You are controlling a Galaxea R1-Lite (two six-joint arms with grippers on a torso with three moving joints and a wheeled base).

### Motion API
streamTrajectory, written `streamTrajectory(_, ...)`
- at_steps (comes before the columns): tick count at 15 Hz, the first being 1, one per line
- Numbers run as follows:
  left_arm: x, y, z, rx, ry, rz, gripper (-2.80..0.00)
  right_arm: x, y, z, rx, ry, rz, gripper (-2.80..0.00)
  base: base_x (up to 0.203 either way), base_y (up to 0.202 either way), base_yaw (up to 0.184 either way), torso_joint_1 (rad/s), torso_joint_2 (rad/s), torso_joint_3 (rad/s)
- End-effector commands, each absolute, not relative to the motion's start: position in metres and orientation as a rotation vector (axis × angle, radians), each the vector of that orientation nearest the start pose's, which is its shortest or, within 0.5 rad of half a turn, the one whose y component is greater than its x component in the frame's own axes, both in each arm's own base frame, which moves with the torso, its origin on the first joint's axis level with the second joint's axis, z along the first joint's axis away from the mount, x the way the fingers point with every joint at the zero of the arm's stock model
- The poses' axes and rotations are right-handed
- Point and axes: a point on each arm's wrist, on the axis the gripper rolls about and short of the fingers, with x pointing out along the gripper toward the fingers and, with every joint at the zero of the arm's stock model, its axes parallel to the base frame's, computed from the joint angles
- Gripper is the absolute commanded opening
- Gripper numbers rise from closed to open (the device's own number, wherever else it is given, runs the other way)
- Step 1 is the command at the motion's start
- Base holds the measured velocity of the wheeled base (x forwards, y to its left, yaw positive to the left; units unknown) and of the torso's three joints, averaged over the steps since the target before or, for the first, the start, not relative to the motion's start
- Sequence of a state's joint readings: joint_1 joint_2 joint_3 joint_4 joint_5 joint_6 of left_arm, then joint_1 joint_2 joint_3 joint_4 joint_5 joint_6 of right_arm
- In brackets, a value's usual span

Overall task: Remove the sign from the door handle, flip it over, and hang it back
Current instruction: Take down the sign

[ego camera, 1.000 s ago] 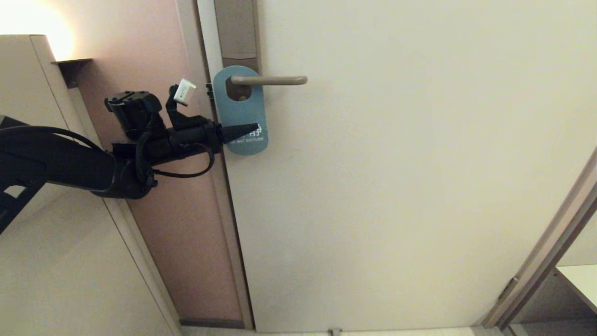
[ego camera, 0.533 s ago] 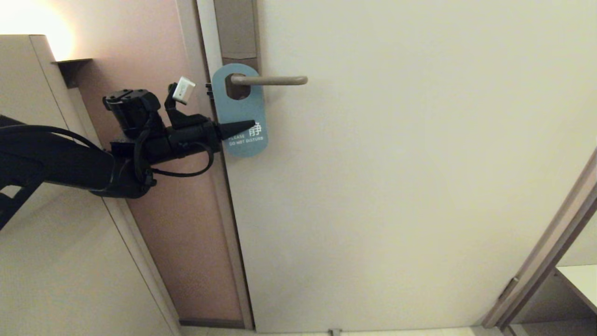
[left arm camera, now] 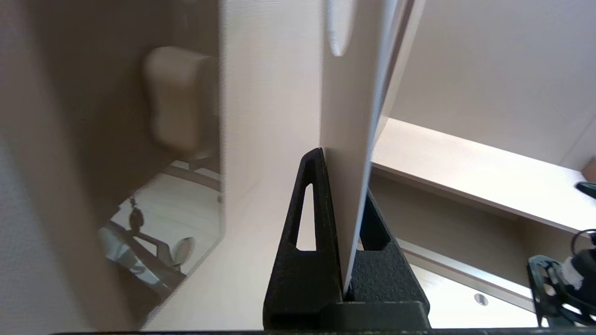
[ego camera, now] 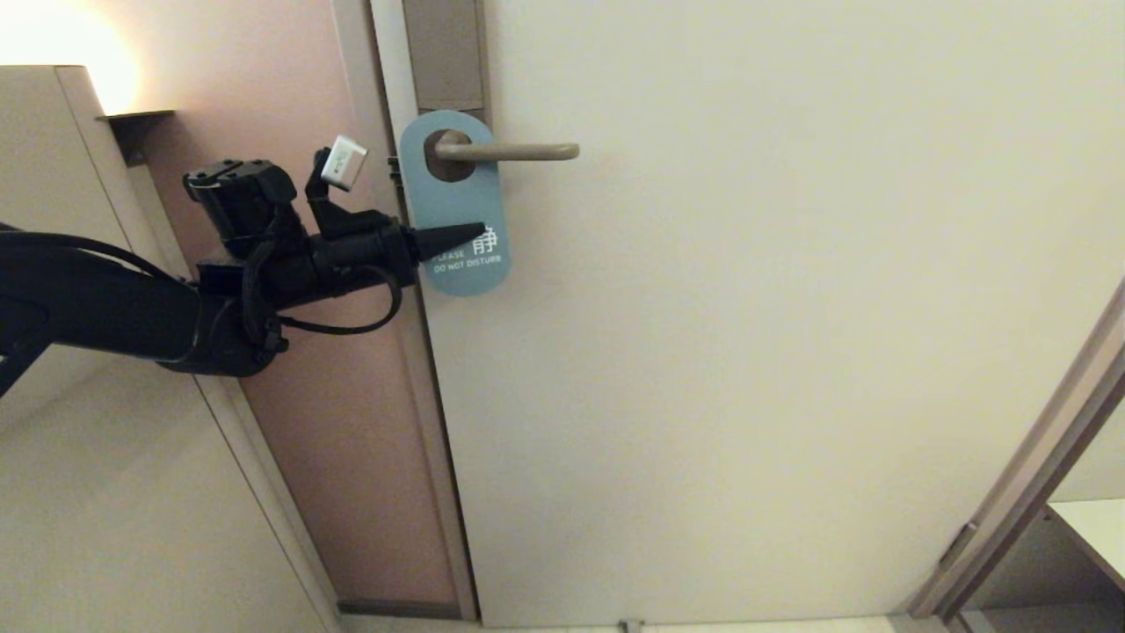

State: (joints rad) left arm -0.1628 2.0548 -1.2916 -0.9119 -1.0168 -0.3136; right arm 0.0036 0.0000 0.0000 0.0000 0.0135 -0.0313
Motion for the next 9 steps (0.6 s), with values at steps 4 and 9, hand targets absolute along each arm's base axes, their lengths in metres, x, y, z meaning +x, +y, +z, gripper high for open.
streamTrajectory(4,0.390,-0.086,0.226,-0.198,0.012,-1.193,-2.80,-0.023,0.000,0.076,-0.032,0.001,0.017,-2.80,0.000,0.000,0.000,0.000,0.00,0.000)
streamTrajectory(9,0.379,-0.084,0.230,-0.197,0.014,-1.192,-2.80,-0.023,0.000,0.076,-0.032,0.001,0.018,-2.80,0.000,0.000,0.000,0.000,0.00,0.000)
